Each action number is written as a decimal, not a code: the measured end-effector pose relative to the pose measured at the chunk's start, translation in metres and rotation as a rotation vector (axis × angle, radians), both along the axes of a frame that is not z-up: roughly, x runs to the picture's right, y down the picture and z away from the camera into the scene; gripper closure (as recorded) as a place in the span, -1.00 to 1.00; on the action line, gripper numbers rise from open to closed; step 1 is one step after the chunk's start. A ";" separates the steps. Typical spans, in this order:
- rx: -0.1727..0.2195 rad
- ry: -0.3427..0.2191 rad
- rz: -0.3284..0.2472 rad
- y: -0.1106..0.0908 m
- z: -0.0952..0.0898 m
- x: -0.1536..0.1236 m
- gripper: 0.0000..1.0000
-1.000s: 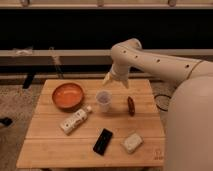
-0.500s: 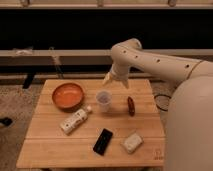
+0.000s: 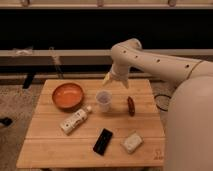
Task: Place the ceramic cup in the ceramic bowl
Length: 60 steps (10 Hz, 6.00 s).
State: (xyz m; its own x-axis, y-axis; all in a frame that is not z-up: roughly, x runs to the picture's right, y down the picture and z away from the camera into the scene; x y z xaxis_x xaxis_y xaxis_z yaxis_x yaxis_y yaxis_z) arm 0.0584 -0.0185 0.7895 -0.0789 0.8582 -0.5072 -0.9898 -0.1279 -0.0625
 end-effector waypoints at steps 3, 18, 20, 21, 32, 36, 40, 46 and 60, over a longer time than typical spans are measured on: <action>0.011 -0.016 -0.028 0.009 -0.010 -0.003 -0.60; -0.057 -0.025 -0.075 0.061 0.016 -0.017 -0.60; -0.068 -0.012 -0.071 0.068 0.029 -0.014 -0.60; -0.072 -0.003 -0.068 0.069 0.034 -0.011 -0.60; -0.163 -0.021 -0.031 0.105 0.058 -0.013 0.30; -0.171 -0.043 -0.006 0.099 0.048 -0.019 0.98; -0.124 -0.091 -0.023 0.059 0.014 -0.041 1.00; -0.054 -0.237 -0.122 -0.002 -0.003 -0.162 1.00; -0.078 -0.247 -0.173 0.005 0.098 -0.260 -0.60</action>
State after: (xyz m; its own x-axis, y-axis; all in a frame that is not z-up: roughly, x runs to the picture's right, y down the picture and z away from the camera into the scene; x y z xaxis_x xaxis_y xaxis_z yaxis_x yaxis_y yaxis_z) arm -0.2017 -0.0138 0.8875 0.1991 0.8060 -0.5574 -0.9533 0.0275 -0.3007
